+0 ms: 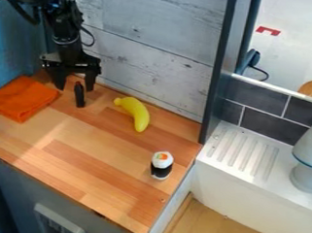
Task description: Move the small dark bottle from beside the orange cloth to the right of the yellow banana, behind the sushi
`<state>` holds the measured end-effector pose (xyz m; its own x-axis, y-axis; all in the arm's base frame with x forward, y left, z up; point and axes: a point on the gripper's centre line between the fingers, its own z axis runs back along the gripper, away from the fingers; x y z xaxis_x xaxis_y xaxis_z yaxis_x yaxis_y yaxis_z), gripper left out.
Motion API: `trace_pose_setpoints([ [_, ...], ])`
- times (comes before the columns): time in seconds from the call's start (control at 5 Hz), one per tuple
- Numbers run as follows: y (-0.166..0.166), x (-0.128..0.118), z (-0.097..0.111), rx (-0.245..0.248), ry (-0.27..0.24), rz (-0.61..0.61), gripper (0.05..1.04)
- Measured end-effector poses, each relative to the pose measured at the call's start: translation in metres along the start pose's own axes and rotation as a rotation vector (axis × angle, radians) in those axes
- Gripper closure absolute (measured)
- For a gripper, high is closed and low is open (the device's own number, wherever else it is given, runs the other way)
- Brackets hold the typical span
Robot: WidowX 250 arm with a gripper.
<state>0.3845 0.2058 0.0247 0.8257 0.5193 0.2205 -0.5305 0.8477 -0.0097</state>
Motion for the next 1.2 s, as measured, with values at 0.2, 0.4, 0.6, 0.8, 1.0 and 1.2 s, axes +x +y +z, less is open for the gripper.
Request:
trace_pose_setpoints([
  [0.2, -0.003, 0.003, 0.004, -0.012, -0.002, 0.011, 0.083],
  [0.4, -0.004, 0.003, 0.004, -0.018, -0.002, 0.018, 0.133],
  [0.6, -0.002, 0.0, -0.006, 0.001, 0.02, 0.11, 0.413],
  [0.8, 0.0, 0.0, -0.008, 0.012, 0.023, 0.118, 0.647],
  [1.0, 0.001, 0.001, -0.009, 0.018, 0.018, 0.129, 0.749],
  [1.2, 0.0, -0.005, -0.008, 0.013, 0.034, 0.137, 0.749],
])
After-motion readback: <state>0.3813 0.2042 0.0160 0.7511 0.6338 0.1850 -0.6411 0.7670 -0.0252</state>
